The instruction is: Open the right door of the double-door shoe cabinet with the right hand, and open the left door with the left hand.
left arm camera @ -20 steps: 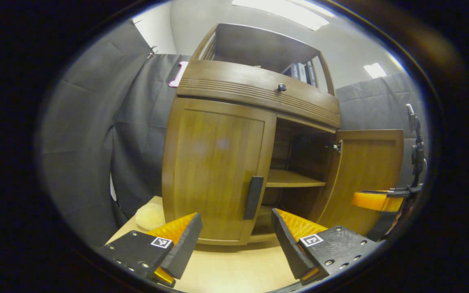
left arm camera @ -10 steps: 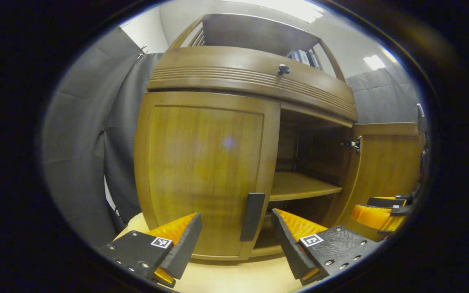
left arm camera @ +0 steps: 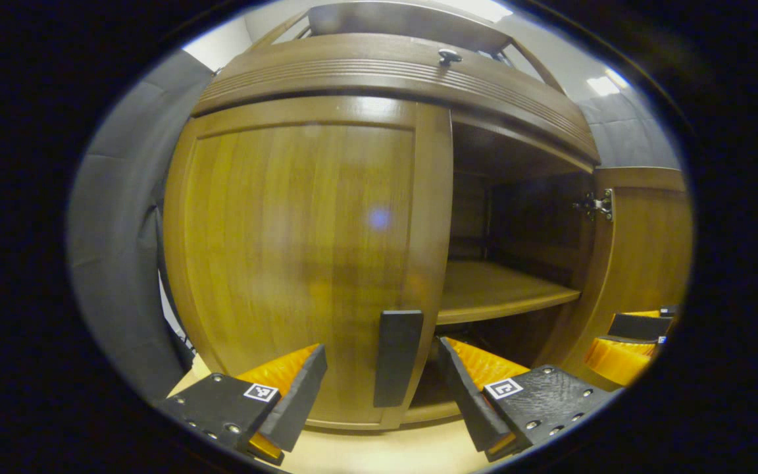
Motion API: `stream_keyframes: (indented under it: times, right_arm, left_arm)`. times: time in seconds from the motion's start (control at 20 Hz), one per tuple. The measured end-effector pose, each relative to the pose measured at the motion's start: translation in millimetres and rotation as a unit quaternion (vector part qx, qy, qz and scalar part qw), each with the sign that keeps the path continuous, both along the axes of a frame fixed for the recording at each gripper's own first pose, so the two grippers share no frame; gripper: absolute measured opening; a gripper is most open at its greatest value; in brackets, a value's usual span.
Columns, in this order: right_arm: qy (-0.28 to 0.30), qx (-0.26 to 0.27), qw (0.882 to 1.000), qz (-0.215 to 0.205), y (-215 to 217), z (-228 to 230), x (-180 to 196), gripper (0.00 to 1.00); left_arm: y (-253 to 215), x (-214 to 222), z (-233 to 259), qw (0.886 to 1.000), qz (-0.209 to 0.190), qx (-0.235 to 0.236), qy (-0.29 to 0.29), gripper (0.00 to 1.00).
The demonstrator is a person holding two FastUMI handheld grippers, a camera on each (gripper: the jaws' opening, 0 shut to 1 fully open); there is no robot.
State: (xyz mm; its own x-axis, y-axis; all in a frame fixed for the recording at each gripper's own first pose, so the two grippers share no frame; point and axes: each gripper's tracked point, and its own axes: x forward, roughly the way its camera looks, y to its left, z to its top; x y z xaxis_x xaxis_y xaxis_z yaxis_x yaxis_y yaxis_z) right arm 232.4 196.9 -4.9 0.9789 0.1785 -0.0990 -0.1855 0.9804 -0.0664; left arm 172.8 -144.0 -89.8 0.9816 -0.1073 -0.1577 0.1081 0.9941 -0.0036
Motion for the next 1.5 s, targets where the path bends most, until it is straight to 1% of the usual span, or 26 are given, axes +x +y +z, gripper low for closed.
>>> stream_keyframes:
  times: [0.1, 0.2, 0.25, 0.35, 0.45, 0.55, 0.65, 0.7, 0.8, 0.85, 1.1, 1.35, 1.5]
  right_arm:
    - [0.000, 0.000, 1.000, -0.005, -5, 1, 7, 0.93]
    - [0.002, -0.001, 1.000, -0.008, -8, 0, 13, 0.92]
    - [0.003, -0.002, 1.000, -0.009, -9, -1, 16, 0.93]
    - [0.005, -0.005, 1.000, -0.008, -10, -2, 21, 0.93]
    - [0.006, -0.005, 1.000, -0.005, -10, -3, 25, 0.93]
    - [0.007, -0.004, 1.000, -0.003, -9, -4, 28, 0.93]
    - [0.012, -0.004, 1.000, 0.001, -7, -7, 30, 0.93]
    - [0.013, -0.003, 1.000, 0.002, -6, -8, 30, 0.92]
    - [0.013, -0.003, 1.000, 0.006, -3, -9, 30, 0.93]
    - [0.013, -0.004, 1.000, 0.008, -2, -8, 29, 0.93]
    - [0.011, -0.002, 1.000, 0.007, 1, -7, 24, 0.93]
    - [0.016, 0.000, 1.000, 0.000, -3, -9, 20, 0.93]
    - [0.024, -0.004, 1.000, 0.001, 5, -15, 8, 0.93]
  left_arm:
    - [-1, 9, -7, 1.000, -0.001, 0.001, 0.009, 1.00]
    - [-3, 18, -12, 1.000, 0.012, -0.002, 0.014, 0.80]
    - [-10, 21, -13, 1.000, -0.004, -0.013, 0.019, 0.71]
    - [-13, 20, -12, 1.000, -0.006, -0.019, 0.015, 0.51]
    - [-14, 22, -14, 1.000, 0.001, 0.002, 0.005, 0.31]
    - [-13, 20, -16, 1.000, 0.001, 0.022, 0.002, 0.25]
    - [-14, 17, -16, 1.000, 0.005, 0.013, 0.006, 0.19]
    - [-14, 23, -20, 1.000, 0.007, 0.013, 0.009, 0.15]
    - [-14, 18, -18, 1.000, 0.012, 0.015, 0.011, 0.09]
    - [-14, 23, -21, 1.000, 0.010, 0.015, 0.014, 0.06]
    - [-13, 15, -19, 1.000, 0.003, 0.014, 0.017, 0.06]
    - [-13, 4, -16, 1.000, -0.014, 0.013, 0.016, 0.06]
    - [-9, -15, -17, 1.000, -0.022, 0.010, 0.011, 0.06]
